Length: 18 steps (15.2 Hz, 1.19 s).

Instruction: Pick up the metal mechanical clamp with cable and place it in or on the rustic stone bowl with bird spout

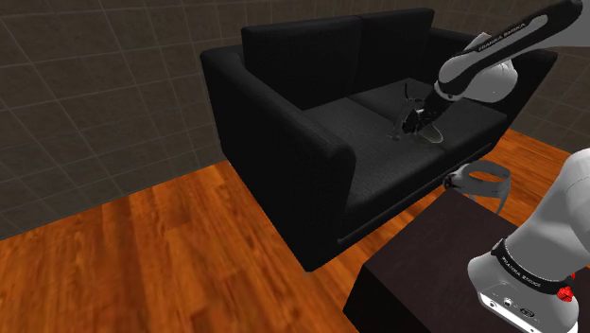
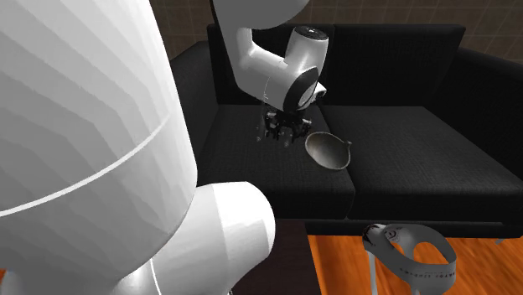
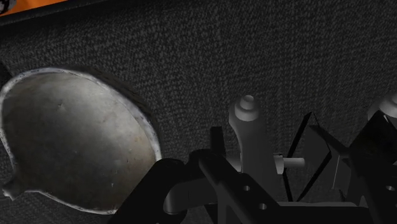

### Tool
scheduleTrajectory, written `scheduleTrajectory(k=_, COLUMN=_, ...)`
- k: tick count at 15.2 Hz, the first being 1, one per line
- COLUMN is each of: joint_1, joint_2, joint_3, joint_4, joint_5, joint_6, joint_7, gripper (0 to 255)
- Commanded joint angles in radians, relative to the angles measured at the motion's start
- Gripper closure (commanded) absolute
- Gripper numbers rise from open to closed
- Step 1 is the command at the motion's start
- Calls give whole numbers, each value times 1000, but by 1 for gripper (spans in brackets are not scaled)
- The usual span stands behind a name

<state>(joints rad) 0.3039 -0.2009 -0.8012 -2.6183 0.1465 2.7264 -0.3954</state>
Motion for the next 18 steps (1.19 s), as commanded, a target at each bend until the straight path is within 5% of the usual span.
scheduleTrajectory(k=1, joint_1=-29, joint_2=-27, joint_3=23, joint_4=6, joint_5=-46, joint_6=-28, joint_7=36, gripper=255)
scheduleTrajectory(k=14, joint_1=-131, joint_2=-163, joint_3=129, joint_4=70, joint_5=-189, joint_6=-212, joint_7=168, gripper=255)
scheduleTrajectory(k=18, joint_1=-84, joint_2=-68, joint_3=-9, joint_4=139, joint_5=-96, joint_6=-201, joint_7=-1, gripper=255)
